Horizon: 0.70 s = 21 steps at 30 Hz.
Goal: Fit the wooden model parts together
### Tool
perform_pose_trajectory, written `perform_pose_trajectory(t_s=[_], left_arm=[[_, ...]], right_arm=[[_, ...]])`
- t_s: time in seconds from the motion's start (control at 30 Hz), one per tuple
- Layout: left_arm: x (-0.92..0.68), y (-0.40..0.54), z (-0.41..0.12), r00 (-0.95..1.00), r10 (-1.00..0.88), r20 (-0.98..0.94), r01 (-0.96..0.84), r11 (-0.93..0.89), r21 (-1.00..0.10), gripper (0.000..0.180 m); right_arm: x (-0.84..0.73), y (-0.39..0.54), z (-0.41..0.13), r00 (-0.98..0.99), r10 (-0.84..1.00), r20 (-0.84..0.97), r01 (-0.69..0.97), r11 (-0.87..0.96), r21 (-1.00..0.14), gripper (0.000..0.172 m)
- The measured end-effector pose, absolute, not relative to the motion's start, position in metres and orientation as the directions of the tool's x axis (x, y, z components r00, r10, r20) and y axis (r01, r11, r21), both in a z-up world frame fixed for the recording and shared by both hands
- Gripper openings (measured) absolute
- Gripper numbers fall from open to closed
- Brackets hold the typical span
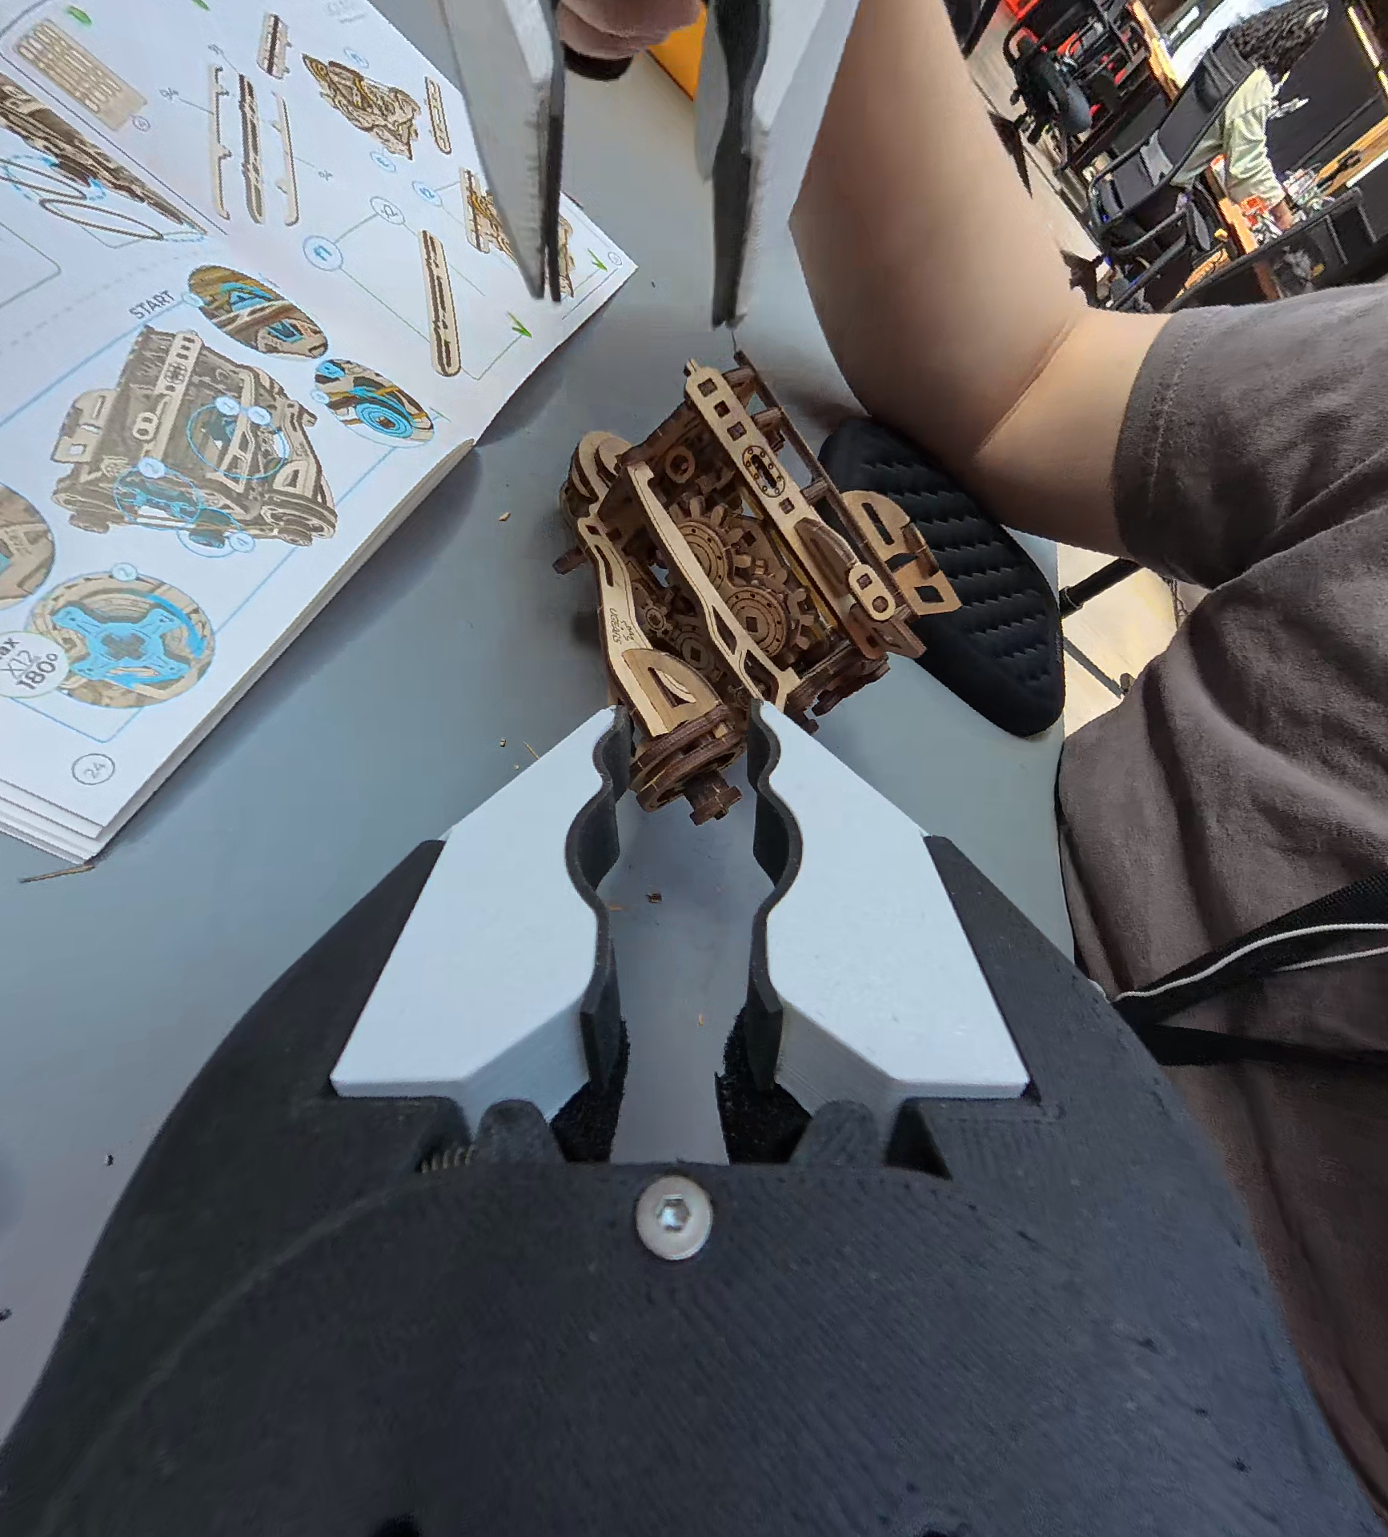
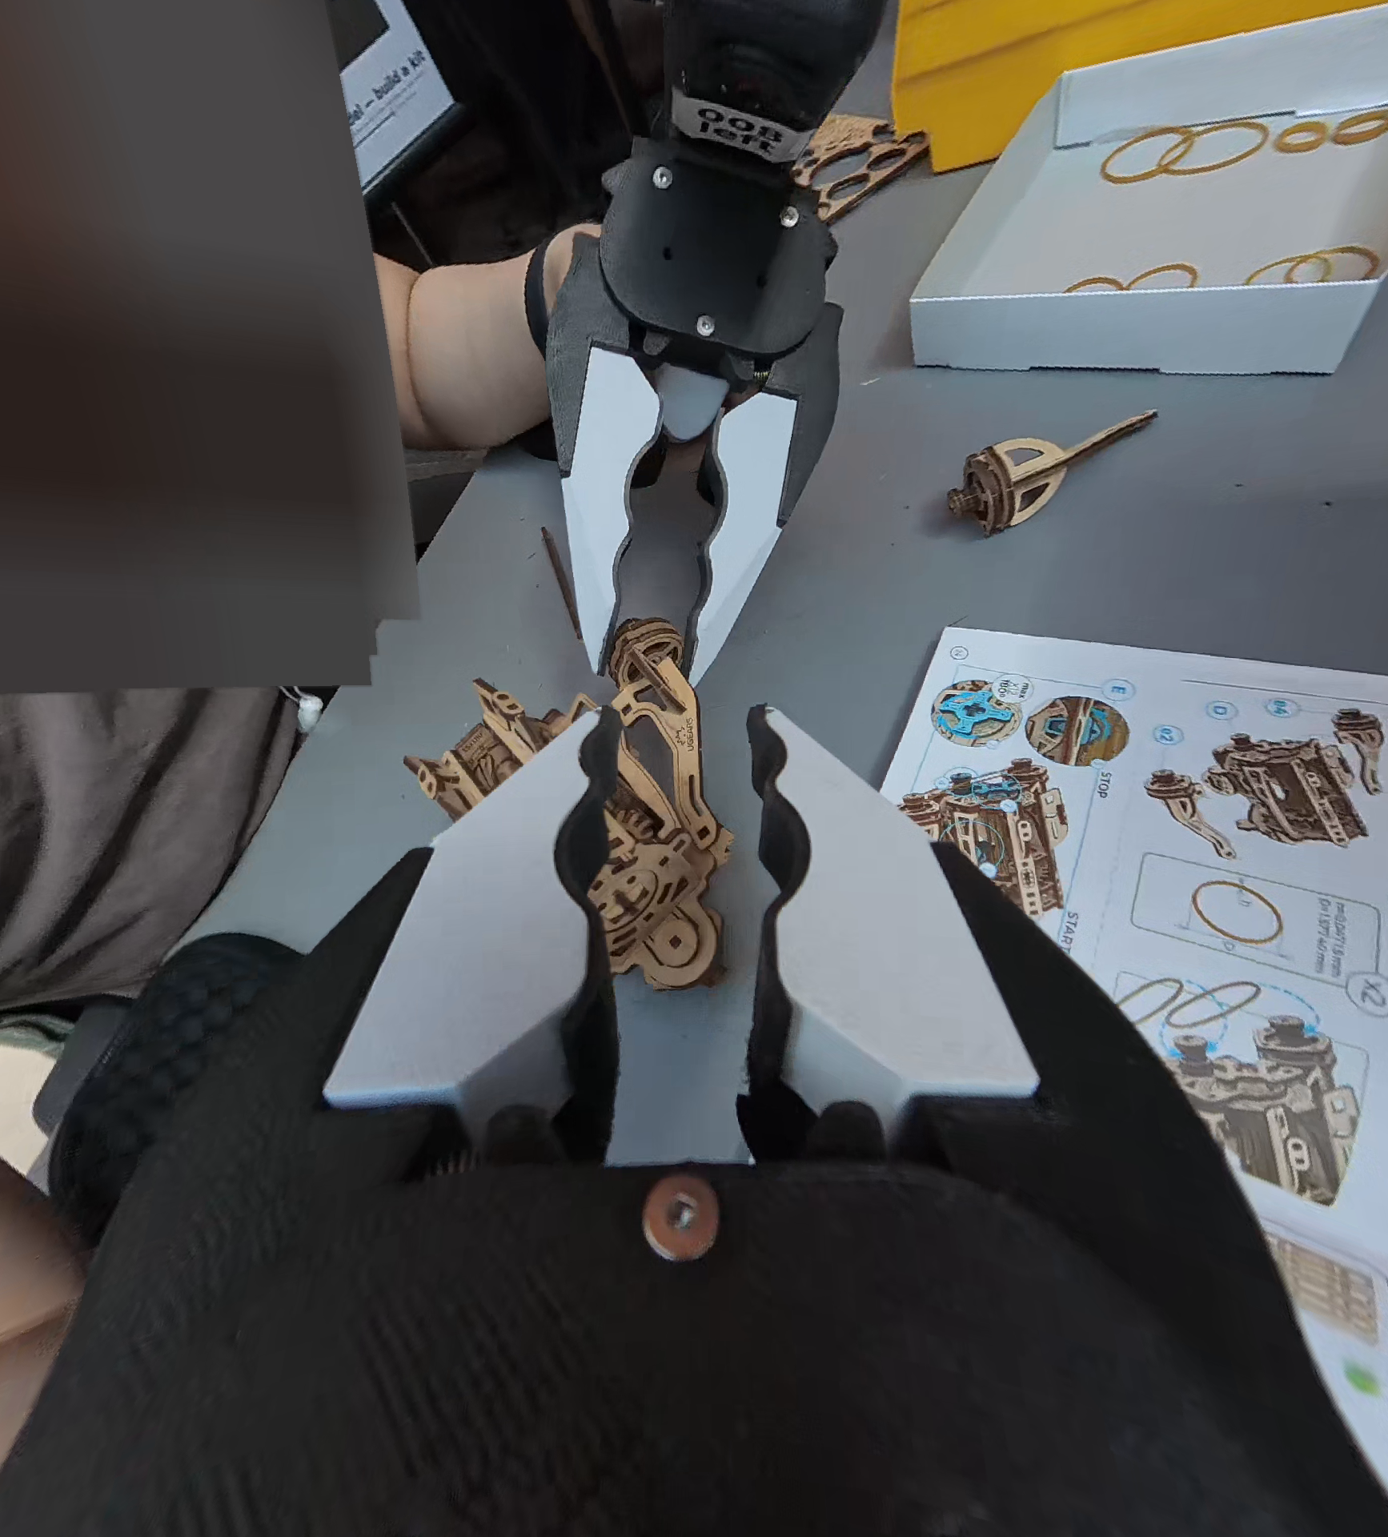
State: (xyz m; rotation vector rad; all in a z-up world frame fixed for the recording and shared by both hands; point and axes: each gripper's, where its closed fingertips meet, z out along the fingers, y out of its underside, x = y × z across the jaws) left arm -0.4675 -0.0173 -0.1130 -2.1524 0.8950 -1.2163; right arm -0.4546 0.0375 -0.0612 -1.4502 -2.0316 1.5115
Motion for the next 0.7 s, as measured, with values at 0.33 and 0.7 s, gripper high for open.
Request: perform_pose_trajectory(t_s=[0.33, 0.7], left_arm=[[-0.469, -0.016, -0.119, 0.396, -0.699, 0.596, -0.251, -0.706, -0.662, 0.025], [-0.468, -0.017, -0.110, 0.387, -0.719, 0.577, -0.208, -0.678, -0.705, 0.025]], right_arm=[[-0.475, 0.035, -0.112, -0.665, 0.704, -0.248, 0.632, 0.355, -0.689, 0.025], [-0.478, 0.134, -0.081, -0.017, 0.898, 0.439, 0.884, 0.219, -0.414, 0.050]])
